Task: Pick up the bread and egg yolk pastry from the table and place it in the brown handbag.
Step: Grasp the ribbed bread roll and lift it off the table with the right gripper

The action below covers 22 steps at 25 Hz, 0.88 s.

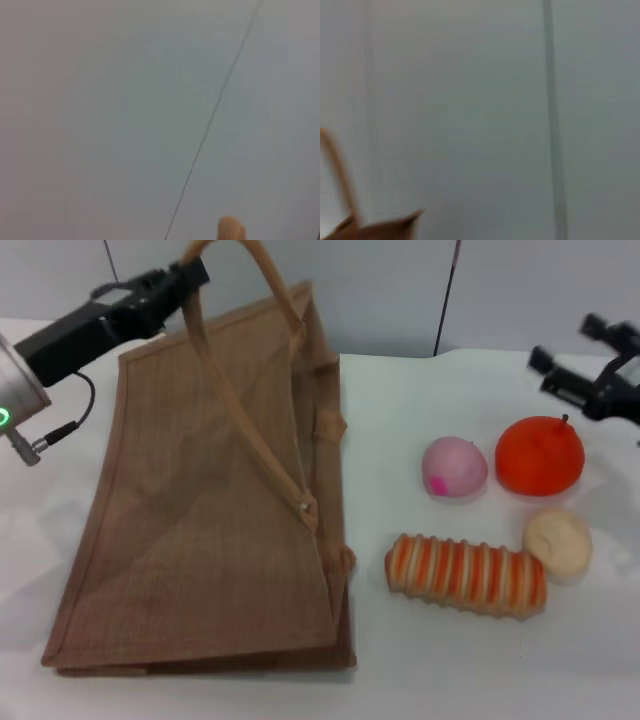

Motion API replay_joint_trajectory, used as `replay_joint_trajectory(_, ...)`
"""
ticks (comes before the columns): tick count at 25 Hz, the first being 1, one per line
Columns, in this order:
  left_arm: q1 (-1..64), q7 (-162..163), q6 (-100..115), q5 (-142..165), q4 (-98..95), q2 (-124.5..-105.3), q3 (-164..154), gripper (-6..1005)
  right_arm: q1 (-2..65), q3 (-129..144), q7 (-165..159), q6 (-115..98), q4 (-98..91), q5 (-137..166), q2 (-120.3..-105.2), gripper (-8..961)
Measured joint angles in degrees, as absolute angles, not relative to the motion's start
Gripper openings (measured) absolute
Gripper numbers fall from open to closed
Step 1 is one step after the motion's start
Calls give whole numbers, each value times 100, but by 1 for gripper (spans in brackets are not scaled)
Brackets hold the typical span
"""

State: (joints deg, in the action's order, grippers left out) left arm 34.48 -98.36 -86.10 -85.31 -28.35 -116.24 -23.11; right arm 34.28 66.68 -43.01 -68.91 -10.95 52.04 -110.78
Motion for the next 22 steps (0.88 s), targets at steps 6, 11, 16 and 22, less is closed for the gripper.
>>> replay_joint_trajectory(6,3211,-10119,-9265,-8995,-2799,-11632,-2311,122,3428,6685,-5339,-7704,-1637,6768,-10810,880)
replay_joint_trajectory(11,3135,-10169,-9617,-9021,-2731,-11623,-2311,122,3428,6688,-6008,-8061,-2059,7892,-10755,880)
replay_joint_trajectory(16,3048,-10186,-9844,-9029,-2725,-11614,-2311,122,3472,6688,-6752,-7896,-2780,9278,-11014,879)
replay_joint_trajectory(22,2975,-10190,-9925,-9037,-2724,-11596,-2262,122,3413,6653,-8074,-7527,-4160,11300,-11542,879)
